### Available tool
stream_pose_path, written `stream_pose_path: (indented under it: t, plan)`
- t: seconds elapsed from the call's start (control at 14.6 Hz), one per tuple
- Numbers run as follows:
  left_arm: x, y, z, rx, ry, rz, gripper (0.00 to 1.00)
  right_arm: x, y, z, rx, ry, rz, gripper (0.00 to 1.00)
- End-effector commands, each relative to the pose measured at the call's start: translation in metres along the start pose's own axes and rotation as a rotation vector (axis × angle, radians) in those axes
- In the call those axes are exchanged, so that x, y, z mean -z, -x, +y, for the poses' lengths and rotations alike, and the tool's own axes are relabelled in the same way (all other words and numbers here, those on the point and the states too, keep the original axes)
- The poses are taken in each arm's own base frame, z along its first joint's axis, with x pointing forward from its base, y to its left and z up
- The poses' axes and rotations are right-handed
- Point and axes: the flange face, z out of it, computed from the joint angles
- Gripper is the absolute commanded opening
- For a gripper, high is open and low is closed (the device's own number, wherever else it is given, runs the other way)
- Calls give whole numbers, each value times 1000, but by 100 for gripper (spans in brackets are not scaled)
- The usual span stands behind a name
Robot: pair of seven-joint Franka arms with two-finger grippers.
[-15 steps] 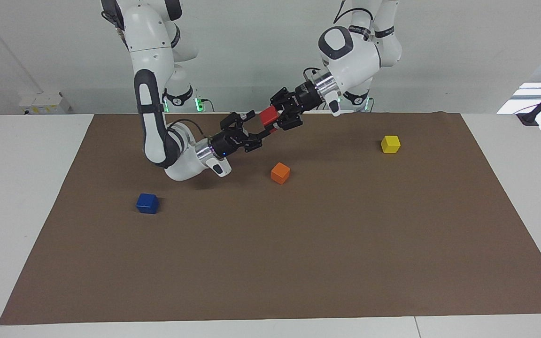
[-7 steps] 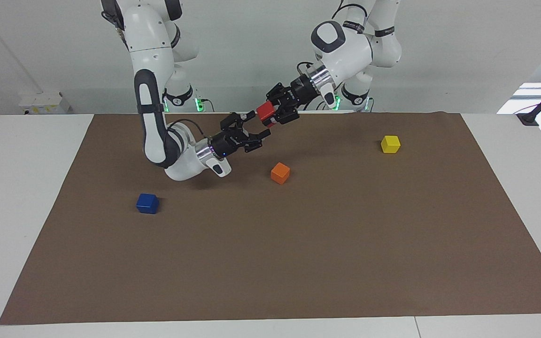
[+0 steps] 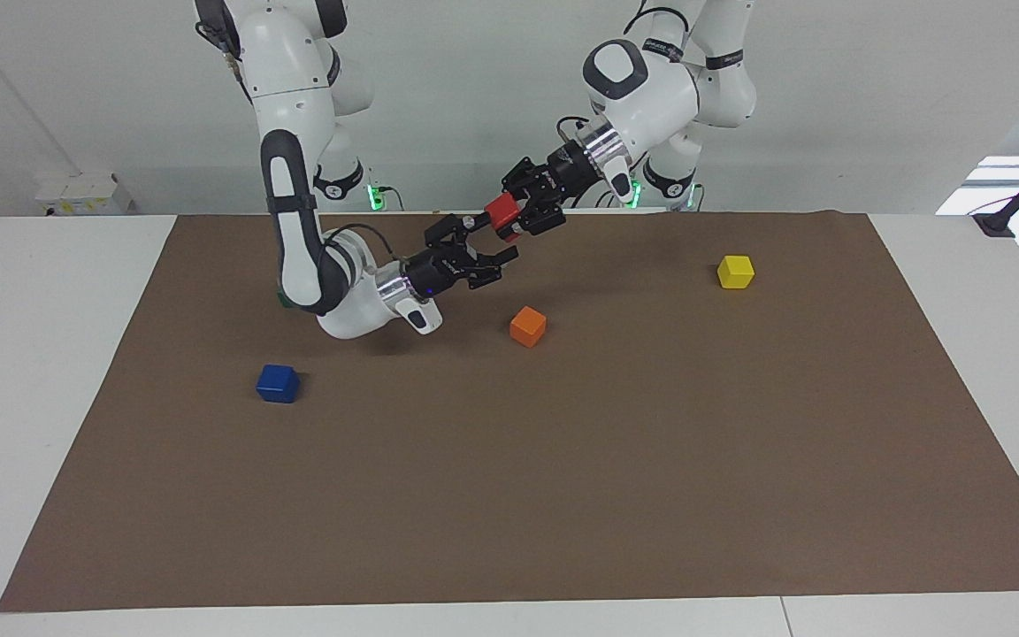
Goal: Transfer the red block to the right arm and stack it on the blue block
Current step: 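Carry the red block toward the right gripper while it approaches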
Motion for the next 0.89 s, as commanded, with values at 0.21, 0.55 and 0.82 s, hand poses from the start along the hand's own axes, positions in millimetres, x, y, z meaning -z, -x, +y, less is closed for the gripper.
stream_pose_path:
  t: [0.21,0.55,0.82]
  plan:
    - [4,-2,-4,4,16,-10,0,-14,1,4,36,17,31,100]
    - [4,-3,-4,5,15,-9,0,-14,2,3,39,11,29,100]
    - [4,-3,-4,7,16,-7,0,-16,4,-1,41,7,24,100]
